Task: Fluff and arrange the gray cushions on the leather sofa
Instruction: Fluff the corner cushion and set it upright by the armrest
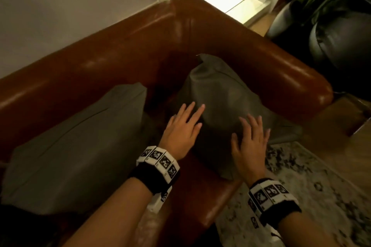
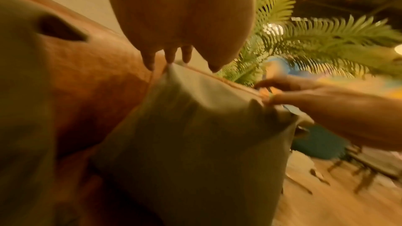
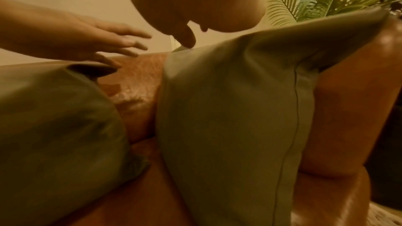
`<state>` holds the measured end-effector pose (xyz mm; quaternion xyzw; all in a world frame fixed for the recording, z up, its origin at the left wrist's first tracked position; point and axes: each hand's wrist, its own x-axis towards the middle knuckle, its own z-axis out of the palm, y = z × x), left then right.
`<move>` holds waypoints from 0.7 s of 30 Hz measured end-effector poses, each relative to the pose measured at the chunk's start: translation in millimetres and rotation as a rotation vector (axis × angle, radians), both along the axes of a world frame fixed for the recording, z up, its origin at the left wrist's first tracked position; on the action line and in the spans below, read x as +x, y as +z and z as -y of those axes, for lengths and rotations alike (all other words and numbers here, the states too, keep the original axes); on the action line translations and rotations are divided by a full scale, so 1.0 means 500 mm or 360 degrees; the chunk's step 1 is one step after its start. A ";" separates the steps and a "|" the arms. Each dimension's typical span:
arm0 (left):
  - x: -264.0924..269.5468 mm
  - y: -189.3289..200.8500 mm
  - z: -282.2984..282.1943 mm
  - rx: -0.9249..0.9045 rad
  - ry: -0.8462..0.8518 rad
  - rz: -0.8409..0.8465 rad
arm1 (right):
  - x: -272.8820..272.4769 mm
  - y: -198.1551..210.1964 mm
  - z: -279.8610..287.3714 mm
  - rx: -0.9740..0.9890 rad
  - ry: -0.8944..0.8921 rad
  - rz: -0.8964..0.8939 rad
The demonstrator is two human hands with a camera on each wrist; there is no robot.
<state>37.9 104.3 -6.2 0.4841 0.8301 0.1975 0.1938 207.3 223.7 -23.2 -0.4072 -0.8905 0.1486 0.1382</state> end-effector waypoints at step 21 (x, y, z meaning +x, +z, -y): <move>-0.153 -0.159 -0.313 0.0039 -0.0458 -0.0118 | -0.011 -0.143 -0.302 0.0201 0.0234 0.0454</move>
